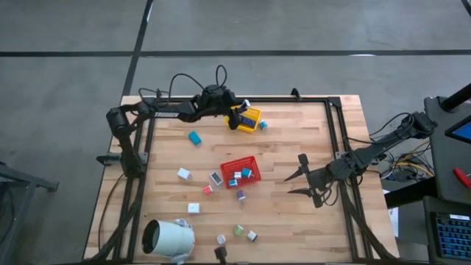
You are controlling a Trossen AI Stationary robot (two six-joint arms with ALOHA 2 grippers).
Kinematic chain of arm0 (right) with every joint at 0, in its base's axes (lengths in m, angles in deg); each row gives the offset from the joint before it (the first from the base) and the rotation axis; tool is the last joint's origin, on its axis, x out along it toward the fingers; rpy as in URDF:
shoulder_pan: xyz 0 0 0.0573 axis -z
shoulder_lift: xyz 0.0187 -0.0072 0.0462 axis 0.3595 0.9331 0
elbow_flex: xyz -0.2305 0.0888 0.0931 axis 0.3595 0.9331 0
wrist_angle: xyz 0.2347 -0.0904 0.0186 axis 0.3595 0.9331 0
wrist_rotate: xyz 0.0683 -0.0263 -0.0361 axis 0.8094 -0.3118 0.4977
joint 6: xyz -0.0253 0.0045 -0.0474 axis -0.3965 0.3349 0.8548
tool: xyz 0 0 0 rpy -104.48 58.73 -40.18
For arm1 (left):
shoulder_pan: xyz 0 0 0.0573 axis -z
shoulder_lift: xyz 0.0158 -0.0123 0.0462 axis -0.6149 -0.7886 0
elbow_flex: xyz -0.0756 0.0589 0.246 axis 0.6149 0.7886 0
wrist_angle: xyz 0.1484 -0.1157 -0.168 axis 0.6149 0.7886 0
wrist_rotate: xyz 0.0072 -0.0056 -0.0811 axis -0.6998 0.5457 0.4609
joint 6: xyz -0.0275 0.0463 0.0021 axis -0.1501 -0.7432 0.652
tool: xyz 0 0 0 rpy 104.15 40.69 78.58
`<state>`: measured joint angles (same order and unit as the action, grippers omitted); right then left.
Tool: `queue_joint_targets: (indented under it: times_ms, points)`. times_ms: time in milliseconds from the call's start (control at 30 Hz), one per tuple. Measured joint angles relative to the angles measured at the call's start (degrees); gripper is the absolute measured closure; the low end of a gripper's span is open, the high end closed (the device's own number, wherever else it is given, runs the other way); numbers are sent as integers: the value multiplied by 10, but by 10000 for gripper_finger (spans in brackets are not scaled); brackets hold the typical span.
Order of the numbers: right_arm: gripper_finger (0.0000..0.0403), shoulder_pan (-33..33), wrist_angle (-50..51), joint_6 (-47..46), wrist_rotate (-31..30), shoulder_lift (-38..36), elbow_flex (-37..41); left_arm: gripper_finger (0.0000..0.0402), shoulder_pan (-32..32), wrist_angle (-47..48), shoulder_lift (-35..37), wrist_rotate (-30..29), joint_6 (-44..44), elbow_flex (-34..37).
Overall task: Pick & Place Office items
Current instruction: Put the top white digital clock into the yellow bin
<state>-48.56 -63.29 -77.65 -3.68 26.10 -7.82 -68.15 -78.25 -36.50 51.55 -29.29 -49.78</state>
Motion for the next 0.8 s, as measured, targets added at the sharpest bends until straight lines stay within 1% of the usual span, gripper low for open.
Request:
queue_joint_targets:
  times_ms: [67, 433, 800]
  points:
    - [207, 0, 0, 0, 0, 0, 0, 275, -1, 36, -9, 0, 3, -19]
    - [207, 0, 1, -2, -2, 0, 0, 275, -3, 151, -67, 2, -2, -99]
    - [207, 0, 1, -3, -2, 0, 0, 275, -9, 242, -117, -2, -4, -165]
